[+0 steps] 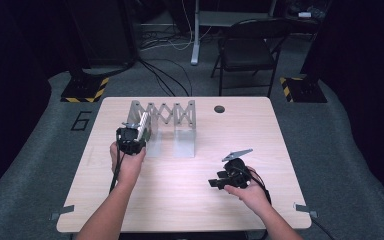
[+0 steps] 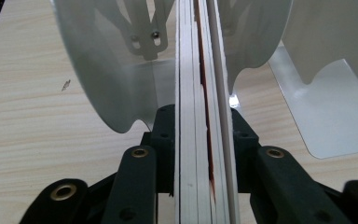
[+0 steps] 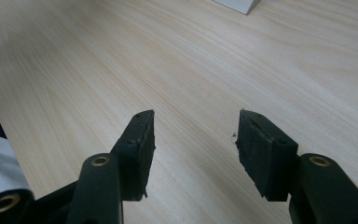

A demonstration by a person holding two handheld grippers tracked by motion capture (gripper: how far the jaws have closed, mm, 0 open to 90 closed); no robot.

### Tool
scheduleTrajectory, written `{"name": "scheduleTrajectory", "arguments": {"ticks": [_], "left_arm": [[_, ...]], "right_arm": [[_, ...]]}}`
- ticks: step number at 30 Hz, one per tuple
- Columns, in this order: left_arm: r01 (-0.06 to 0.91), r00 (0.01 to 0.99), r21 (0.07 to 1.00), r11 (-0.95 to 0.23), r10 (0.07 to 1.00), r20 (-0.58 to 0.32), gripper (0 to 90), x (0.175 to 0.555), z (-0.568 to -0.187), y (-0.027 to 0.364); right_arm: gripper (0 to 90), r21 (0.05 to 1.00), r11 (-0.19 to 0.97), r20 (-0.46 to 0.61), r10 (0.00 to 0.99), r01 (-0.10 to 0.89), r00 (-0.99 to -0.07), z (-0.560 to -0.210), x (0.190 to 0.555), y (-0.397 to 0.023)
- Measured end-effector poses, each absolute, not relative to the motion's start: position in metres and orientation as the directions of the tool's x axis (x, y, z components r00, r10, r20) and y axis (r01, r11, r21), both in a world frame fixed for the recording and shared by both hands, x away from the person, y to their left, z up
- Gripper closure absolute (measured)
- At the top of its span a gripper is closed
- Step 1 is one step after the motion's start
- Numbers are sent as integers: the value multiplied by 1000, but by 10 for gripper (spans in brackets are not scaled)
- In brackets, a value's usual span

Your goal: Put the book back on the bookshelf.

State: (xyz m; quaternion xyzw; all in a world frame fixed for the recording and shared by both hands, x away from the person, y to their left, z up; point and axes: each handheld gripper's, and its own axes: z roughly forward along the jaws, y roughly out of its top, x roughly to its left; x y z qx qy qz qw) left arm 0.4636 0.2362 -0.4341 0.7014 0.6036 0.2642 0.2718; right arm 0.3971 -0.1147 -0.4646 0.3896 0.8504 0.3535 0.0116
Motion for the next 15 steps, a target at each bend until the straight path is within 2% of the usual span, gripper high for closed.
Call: {"name": "scheduleTrajectory", "arguments": {"ticks": [15], "left_arm": [[691,128,713,-121,991,44,577,459,-430,240]], "right_arm": [[465,612,436,265,673,660,-690,-465,397,-114]]}}
